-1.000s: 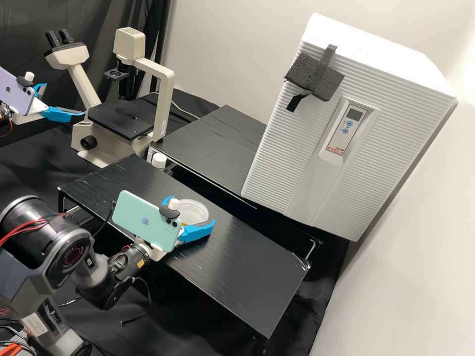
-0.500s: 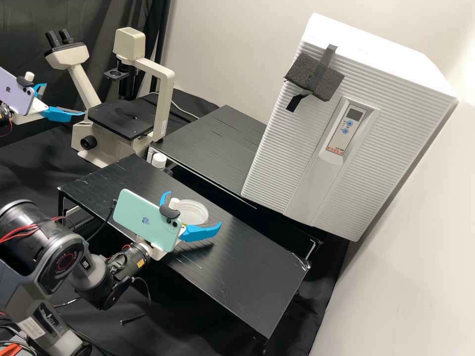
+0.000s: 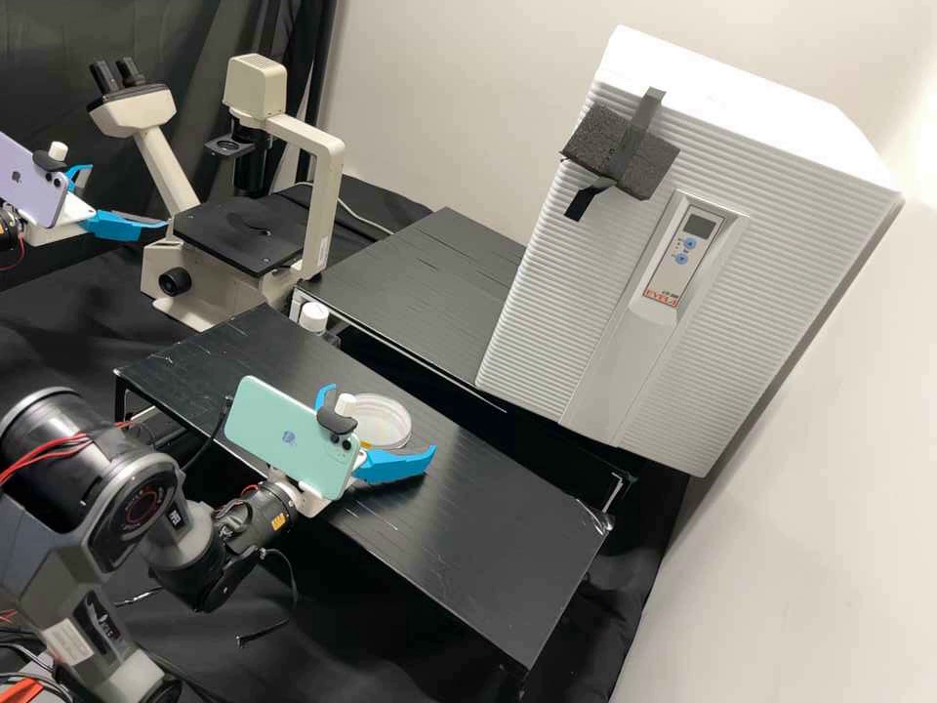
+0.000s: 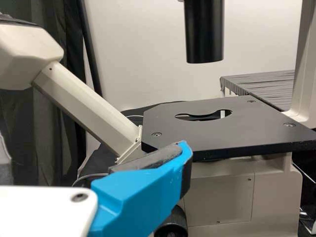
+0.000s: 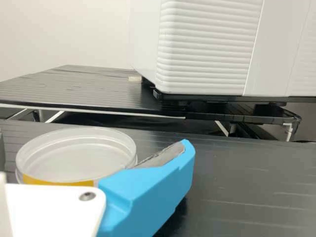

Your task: Open the petri dish lid.

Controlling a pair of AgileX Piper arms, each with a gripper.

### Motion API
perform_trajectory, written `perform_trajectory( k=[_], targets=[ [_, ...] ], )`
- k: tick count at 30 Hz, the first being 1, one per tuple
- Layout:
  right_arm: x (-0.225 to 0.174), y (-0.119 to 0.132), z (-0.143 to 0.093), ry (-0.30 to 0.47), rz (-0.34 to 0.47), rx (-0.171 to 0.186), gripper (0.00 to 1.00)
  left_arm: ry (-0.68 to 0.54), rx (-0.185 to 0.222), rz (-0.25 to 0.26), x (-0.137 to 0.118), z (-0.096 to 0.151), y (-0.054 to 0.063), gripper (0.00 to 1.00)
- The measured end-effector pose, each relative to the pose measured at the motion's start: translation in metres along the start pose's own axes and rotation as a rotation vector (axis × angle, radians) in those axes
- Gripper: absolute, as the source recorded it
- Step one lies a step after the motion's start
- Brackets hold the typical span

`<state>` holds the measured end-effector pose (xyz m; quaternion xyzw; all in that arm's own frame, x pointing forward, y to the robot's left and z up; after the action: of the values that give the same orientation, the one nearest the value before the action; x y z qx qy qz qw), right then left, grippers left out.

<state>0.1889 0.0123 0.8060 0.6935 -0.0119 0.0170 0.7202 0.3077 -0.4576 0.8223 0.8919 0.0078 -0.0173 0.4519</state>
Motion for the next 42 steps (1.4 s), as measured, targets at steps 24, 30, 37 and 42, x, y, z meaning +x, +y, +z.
perform_trajectory(
  k=[24, 30, 37, 42],
  targets=[
    [0.0004, -0.0002, 0.0017, -0.010, -0.002, 0.000, 0.00, 0.000, 0.000, 0.000, 0.0000, 0.0000, 0.0000, 1.00],
    [0.0004, -0.0002, 0.0017, -0.010, -0.002, 0.000, 0.00, 0.000, 0.000, 0.000, 0.0000, 0.0000, 0.0000, 1.00],
    [0.0004, -0.0002, 0.0017, -0.010, -0.002, 0.000, 0.00, 0.000, 0.000, 0.000, 0.0000, 0.0000, 0.0000, 1.00],
    [0.0004, -0.0002, 0.0017, -0.010, -0.002, 0.000, 0.00, 0.000, 0.000, 0.000, 0.0000, 0.0000, 0.0000, 1.00]
  ],
)
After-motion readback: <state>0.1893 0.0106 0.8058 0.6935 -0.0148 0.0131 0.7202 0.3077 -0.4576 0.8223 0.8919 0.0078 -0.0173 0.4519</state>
